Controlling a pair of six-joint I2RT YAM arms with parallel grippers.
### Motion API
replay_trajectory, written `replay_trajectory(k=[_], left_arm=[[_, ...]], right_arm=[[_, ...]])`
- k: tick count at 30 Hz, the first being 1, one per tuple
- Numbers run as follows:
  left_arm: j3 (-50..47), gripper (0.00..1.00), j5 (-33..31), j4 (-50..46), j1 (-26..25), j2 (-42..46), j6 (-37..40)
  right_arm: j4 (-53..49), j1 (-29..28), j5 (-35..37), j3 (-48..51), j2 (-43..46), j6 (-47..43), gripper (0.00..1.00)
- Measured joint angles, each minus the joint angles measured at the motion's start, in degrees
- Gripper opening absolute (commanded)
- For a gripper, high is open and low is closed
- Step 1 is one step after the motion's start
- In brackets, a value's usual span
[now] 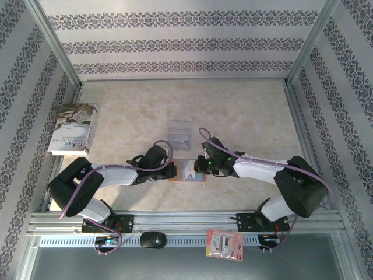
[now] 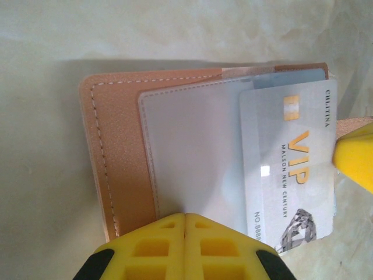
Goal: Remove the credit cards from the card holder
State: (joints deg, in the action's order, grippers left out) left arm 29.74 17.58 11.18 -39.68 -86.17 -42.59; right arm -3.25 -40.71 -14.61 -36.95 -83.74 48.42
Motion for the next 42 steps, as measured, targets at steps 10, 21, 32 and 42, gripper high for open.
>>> replay_trajectory(k=[10, 21, 32, 42], left_arm=[[0.0, 0.01, 0.07, 0.04, 0.02, -0.04, 0.02], [0.0, 0.01, 0.17, 0.07, 0.04, -0.04, 0.02], [-0.11, 0.01, 0.22, 0.39, 0.04, -0.15, 0.02], [-0.13, 0.01, 0.37, 0.92, 0.04, -0.42, 0.02]], right_arm=[[-4.87, -0.87, 2.27, -2.51, 1.66, -0.9, 0.0], [-9.4, -4.48, 6.8, -5.22, 2.62, -2.71, 0.0], [-10.25, -7.5, 8.96, -6.69, 1.68, -3.85, 0.07], [-6.8, -7.56, 5.51, -6.71, -1.55, -3.67, 0.16]])
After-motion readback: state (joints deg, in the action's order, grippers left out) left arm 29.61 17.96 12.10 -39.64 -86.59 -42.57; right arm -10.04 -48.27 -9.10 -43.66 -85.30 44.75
